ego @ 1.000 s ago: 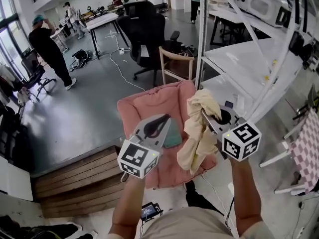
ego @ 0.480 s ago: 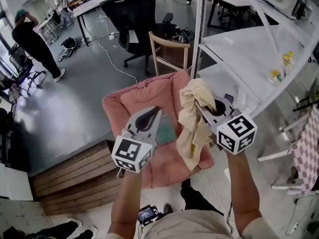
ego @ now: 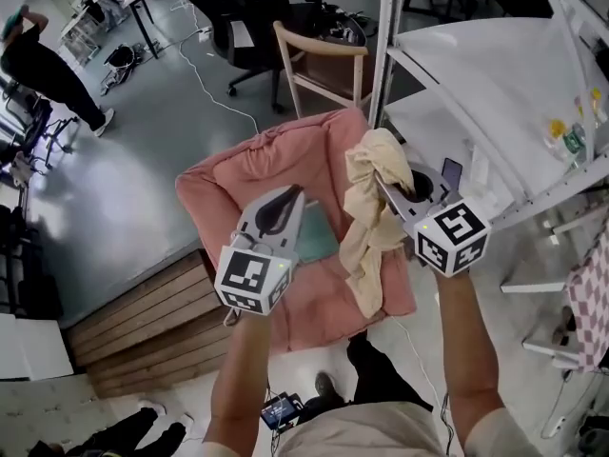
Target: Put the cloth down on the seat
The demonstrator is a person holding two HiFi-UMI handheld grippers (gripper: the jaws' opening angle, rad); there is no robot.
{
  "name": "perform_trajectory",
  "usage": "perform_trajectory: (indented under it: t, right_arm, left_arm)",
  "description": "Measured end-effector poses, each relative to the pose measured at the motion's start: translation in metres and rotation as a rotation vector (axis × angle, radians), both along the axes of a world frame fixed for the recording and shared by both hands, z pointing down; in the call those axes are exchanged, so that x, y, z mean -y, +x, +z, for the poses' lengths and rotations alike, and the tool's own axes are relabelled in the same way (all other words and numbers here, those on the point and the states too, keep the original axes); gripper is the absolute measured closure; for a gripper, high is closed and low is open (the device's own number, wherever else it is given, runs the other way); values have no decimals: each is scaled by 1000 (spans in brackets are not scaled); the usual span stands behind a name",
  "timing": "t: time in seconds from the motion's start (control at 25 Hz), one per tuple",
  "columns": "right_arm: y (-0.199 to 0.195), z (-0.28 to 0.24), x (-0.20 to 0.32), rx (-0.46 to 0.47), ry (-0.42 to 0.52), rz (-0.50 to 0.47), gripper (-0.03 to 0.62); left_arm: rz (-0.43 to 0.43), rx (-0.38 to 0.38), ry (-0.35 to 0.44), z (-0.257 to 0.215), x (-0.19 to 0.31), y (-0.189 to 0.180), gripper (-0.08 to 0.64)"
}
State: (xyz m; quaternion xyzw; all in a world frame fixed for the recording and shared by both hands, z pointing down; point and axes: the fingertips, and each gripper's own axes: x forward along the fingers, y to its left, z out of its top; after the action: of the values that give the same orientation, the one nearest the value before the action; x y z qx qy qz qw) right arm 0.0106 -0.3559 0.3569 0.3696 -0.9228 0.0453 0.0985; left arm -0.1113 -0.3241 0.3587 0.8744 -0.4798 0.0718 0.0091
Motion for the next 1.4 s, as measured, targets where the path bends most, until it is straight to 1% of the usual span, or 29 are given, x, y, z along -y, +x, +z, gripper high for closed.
perform_trajectory:
  t: [0.2,0.44,0.64,0.84,1.04,1.2,1.4]
  right_arm:
    - [8,36,35,-13,-19,5,537]
    - [10,78,66,-25,-45,-12,534]
    - [11,117,91,-23,-68,-14,532]
    - [13,165,119,-44,-93,-14,529]
    - [13,213,140,-59,-129,-20,523]
    - [9,246,151,-61,-154,-50,517]
    - [2,279,164,-77,-148,-63,505]
  left_arm:
    - [5,9,-8,33,32,9,538]
    - [15,24,-40,74,59,24,538]
    - [10,32,-66,108,77,29,538]
    - [-6,32,-86,143,97,28,538]
    - [-17,35,-119,176,110,26,538]
    - [-25,38,-152,203,119,28,538]
    - [-29,35,-182,233,126,31,538]
